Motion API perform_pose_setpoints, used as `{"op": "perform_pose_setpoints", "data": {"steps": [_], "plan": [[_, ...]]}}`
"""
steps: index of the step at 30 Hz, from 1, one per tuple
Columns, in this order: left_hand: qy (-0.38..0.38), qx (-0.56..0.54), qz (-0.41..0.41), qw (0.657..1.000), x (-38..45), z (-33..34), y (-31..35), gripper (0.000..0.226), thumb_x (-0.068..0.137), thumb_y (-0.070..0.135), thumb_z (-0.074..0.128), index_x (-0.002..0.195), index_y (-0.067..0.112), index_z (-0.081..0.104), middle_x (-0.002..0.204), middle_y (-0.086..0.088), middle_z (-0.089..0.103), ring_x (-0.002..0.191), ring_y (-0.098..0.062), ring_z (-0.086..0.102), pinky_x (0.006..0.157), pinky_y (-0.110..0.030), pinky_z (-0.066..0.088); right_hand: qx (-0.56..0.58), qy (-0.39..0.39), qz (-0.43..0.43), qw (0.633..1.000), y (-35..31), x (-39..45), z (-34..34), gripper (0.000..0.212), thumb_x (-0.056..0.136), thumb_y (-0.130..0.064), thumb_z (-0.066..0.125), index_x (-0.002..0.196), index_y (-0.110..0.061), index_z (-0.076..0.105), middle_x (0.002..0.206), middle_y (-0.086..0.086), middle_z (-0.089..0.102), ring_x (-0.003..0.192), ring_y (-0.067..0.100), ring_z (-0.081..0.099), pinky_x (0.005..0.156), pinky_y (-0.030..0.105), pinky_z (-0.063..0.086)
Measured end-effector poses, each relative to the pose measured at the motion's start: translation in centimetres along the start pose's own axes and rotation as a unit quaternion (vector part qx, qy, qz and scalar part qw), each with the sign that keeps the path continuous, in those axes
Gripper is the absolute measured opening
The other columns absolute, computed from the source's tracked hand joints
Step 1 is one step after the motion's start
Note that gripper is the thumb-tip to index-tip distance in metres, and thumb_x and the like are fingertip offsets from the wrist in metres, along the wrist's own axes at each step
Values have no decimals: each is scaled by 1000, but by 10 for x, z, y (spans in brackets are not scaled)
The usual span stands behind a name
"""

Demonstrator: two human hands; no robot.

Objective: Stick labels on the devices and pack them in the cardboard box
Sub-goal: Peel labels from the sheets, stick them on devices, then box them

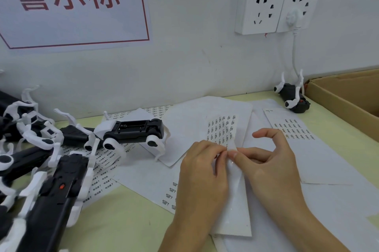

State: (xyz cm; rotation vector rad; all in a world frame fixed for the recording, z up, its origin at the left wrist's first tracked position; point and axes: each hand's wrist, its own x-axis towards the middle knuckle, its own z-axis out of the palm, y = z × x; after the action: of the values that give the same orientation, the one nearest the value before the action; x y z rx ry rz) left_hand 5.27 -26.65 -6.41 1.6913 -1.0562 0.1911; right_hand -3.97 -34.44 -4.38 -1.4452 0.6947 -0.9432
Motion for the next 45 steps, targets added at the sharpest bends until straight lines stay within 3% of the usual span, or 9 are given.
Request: {"op": "perform_pose_setpoints", "data": {"steps": [13,21,31,36,45], "plan": [[10,68,46,997,-1,2,-2,8,83,9,65,76,9,70,75,1,62,72,-17,57,65,-28,45,-35,-11,-29,999,2,-2,-1,48,78,4,79,94,-28,47,70,0,76,64,13,74,60,11,51],[21,-91,-74,993,3,0,-1,7,80,18,66,76,17,72,76,13,67,76,-6,65,68,-14,49,-5,-1,2,1000,1,1,-1,45,79,3,78,98,-24,47,72,-2,76,66,9,73,59,7,48],[17,-52,-33,998,0,3,-2,11,81,18,68,80,14,78,74,10,66,73,-8,64,67,-29,53,-15,-13,-17,1000,5,1,-2,46,83,11,70,95,-25,44,71,-5,75,62,9,73,55,10,49],[11,-4,-1,1000,0,3,-2,12,83,16,66,80,12,77,74,5,65,73,-14,62,65,-38,53,-41,-15,-34,998,7,1,-1,56,82,10,71,86,-38,44,73,0,76,65,16,74,60,19,55],[19,21,10,1000,-1,1,-1,8,80,15,68,74,13,71,72,7,62,68,-11,57,63,-29,49,-45,-9,-28,999,8,2,-2,55,79,9,75,87,-38,46,75,-1,75,65,17,73,59,15,53]]}}
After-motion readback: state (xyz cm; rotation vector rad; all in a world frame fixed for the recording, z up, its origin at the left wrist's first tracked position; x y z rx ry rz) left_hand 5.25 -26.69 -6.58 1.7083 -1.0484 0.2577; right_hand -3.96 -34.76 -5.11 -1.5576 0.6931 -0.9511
